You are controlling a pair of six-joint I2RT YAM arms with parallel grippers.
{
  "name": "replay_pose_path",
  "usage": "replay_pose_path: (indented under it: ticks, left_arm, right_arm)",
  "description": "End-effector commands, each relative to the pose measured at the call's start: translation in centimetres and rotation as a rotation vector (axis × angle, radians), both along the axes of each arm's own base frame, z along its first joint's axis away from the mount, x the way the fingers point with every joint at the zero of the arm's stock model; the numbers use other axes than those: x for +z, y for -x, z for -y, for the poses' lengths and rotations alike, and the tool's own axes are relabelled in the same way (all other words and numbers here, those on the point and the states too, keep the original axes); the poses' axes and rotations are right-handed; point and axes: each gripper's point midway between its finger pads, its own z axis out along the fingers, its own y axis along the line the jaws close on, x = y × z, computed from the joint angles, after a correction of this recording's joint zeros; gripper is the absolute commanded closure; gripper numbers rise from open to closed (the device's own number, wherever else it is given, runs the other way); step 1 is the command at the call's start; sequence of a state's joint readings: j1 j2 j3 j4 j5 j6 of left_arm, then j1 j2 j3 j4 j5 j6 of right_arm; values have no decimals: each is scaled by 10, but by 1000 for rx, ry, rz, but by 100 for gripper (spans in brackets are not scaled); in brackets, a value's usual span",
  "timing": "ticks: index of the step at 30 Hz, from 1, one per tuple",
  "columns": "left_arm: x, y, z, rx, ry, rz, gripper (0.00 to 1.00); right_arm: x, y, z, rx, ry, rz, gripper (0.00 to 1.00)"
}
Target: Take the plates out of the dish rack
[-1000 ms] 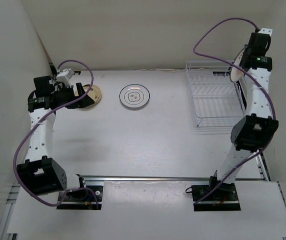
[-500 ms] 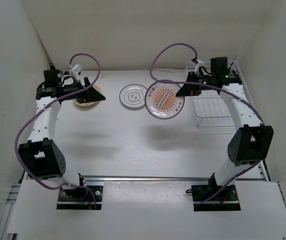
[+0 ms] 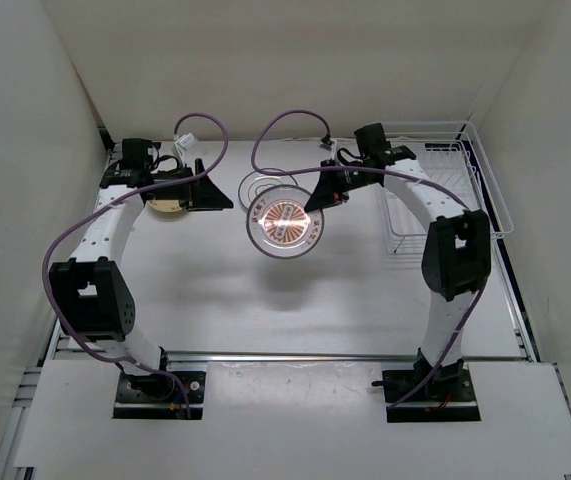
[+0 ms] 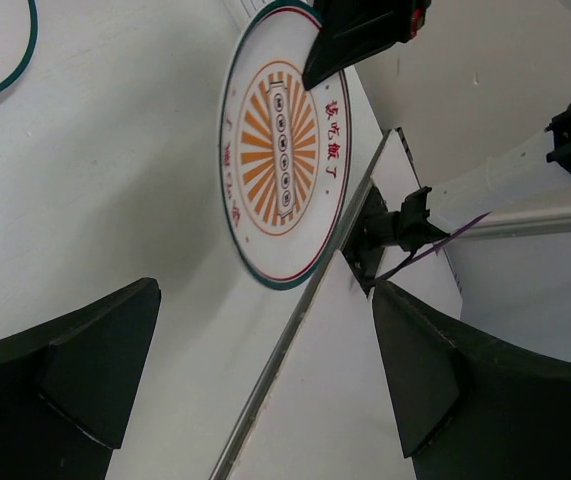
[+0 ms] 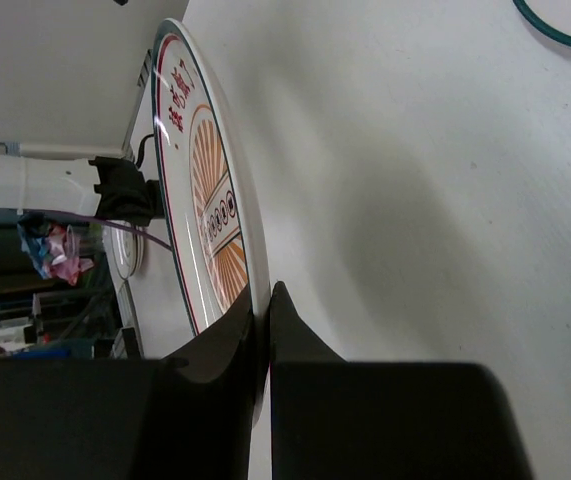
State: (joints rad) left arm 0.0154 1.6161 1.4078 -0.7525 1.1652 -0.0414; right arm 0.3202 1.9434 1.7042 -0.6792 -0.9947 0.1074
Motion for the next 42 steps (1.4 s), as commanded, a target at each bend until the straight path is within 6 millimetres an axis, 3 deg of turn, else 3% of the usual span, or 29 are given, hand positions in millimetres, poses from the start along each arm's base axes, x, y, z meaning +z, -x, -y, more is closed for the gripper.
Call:
replay_pose_path:
  ticks: [1, 5, 14, 16, 17, 19, 20, 22, 23, 27, 28, 29, 30, 31, 34, 36, 38, 40, 42]
  left_arm:
    - [16, -1, 4, -39, 29, 62, 1]
    - [0, -5, 13, -49, 0, 28, 1]
    - [-23, -6, 38, -104, -49, 2, 1]
    - [-31, -9, 38, -105, -50, -22, 7]
    - [-28, -9, 42, -115, -50, -10, 14]
    - [-31, -12, 43, -116, -50, -19, 39]
    - [-31, -13, 46, -117, -62, -9, 65]
    - [-32, -17, 45, -110, -72, -7, 83]
    - [-32, -16, 45, -107, -70, -15, 90]
    - [-31, -18, 46, -112, -63, -14, 90]
    - [-31, -18, 46, -112, -63, -14, 90]
    - [-34, -19, 47, -109, -61, -32, 90]
    - [-34, -25, 45, -80, -85, -29, 90]
    - [-36, -28, 44, -64, -96, -30, 90]
    - [-42, -44, 41, -17, -138, -31, 90]
    - [-47, -53, 41, -6, -143, -41, 90]
    - [-52, -64, 42, 10, -146, -65, 90]
    - [-49, -76, 43, 27, -146, -63, 90]
    - [-58, -88, 44, 36, -152, -81, 90]
  right_arm:
    - [33, -6, -22, 66, -104, 54, 100]
    - [39, -17, -36, 81, -121, 85, 100]
    - [38, -24, -41, 89, -146, 57, 100]
    - [41, -25, -42, 87, -152, 67, 100]
    - [37, -27, -42, 86, -149, 58, 100]
    - [37, -27, -42, 86, -149, 58, 100]
    - [37, -27, -42, 86, -149, 58, 100]
    - [34, -28, -43, 83, -149, 49, 100]
    - [34, -29, -43, 83, -149, 49, 100]
    - [32, -31, -43, 71, -136, 54, 100]
    - [35, -31, -41, 54, -119, 58, 94]
    - [29, -34, -40, 37, -88, 66, 82]
    - [36, -36, -36, 20, -61, 124, 63]
    - [30, -45, -30, -32, 6, 162, 39]
    - [39, -60, 2, -137, 83, 228, 26]
    - [45, -78, 34, -252, 173, 313, 24]
    - [58, -84, 59, -325, 254, 398, 15]
    - [69, -93, 85, -372, 343, 511, 13]
    - [86, -96, 109, -446, 427, 599, 10]
